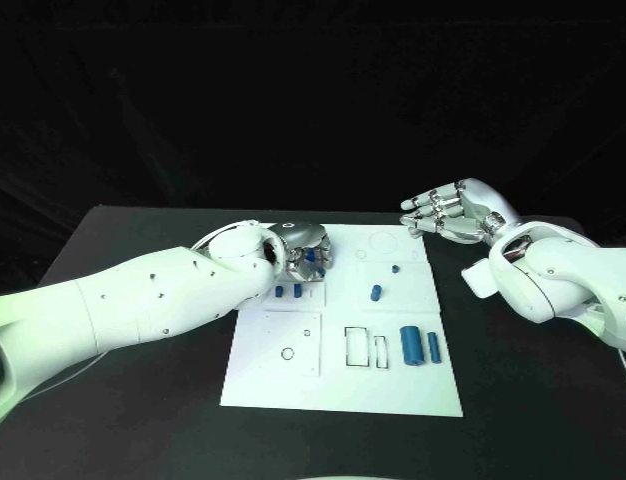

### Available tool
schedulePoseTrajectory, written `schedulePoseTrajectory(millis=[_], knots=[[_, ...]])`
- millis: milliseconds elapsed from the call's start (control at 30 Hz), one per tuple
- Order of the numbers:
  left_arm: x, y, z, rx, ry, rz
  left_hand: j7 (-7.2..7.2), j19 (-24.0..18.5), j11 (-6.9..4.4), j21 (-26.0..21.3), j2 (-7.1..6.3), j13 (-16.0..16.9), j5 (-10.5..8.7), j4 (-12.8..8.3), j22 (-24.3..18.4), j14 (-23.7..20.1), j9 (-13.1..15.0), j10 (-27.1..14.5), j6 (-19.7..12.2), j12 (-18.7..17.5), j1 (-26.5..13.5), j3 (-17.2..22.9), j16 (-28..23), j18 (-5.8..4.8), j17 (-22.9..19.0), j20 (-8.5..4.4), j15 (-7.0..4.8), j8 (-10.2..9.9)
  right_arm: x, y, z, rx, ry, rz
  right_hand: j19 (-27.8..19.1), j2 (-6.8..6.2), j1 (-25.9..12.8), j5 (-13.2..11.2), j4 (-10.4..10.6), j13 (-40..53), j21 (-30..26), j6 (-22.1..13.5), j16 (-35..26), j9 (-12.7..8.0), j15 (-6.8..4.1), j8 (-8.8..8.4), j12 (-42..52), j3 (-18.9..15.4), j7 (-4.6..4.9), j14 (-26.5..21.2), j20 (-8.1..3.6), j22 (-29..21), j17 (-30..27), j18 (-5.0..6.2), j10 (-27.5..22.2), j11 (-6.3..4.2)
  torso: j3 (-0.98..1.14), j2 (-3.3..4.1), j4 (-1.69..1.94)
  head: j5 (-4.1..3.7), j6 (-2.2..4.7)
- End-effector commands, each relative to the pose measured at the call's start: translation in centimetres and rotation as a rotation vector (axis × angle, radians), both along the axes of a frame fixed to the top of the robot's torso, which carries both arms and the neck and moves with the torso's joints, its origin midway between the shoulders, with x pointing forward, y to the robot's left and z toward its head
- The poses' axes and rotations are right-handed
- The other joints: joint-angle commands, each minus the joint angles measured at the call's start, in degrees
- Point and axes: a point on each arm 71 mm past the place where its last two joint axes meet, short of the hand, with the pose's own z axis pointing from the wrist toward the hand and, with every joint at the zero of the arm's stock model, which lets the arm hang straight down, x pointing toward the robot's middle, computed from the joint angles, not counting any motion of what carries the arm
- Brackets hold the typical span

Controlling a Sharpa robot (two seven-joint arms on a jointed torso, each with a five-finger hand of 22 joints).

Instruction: Assemble the parts on the task board

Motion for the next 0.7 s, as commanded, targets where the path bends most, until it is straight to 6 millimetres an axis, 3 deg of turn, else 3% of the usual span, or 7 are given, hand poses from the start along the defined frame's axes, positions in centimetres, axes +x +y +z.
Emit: schedulePoseTrajectory(millis=[33,267,700], knots=[[0.04,-0.17,-0.09,0.018,0.002,-0.002,0.09,0.58,0.04,0.40,0.63,-0.14,0.10,0.06,0.12,0.44,-0.11,0.41,0.35,-0.43,-0.11,0.58,0.24,-0.64,-0.07,0.02,-0.16,-0.38,-0.07,0.20,-0.04,-0.006,0.000,0.018,-0.16,-0.04,-0.55,0.30,0.14,-0.04,0.32,0.17,-0.01,-0.05,-0.18,-0.36,-0.36,0.31,0.32,0.05,-0.10,-0.10,-0.07,0.57,-0.12,-0.06,0.07,-0.02,0.00,-0.03,-0.05],[0.10,-0.30,-0.21,0.024,0.011,-0.005,0.03,0.69,-0.06,0.72,1.15,-0.50,0.06,-0.03,0.46,0.55,-0.35,1.25,1.07,-0.82,-0.05,1.56,0.49,-0.69,-0.20,0.00,-0.23,-0.74,-0.08,0.23,-0.05,-0.005,0.001,0.019,-0.17,-0.05,-0.69,0.50,0.23,-0.04,0.32,0.20,0.00,-0.04,-0.18,-0.38,-0.36,0.45,0.30,0.07,-0.09,-0.13,-0.10,0.58,-0.11,-0.08,0.03,-0.05,0.07,-0.03,-0.23],[0.04,-0.46,-0.51,0.050,0.044,-0.014,-0.76,1.17,-1.31,1.70,2.06,-0.78,0.11,-1.38,1.61,0.81,-0.43,6.40,5.14,-1.63,0.42,3.32,1.15,-0.90,-0.38,-0.79,-1.25,-1.05,-0.08,0.21,-0.05,-0.004,0.001,0.018,-0.16,-0.19,-1.06,0.70,0.44,-0.02,0.33,0.23,0.01,-0.04,-0.17,-0.41,-0.37,0.59,0.31,0.10,-0.06,-0.19,-0.15,0.59,-0.08,-0.07,0.02,-0.07,0.06,0.00,-0.28]])
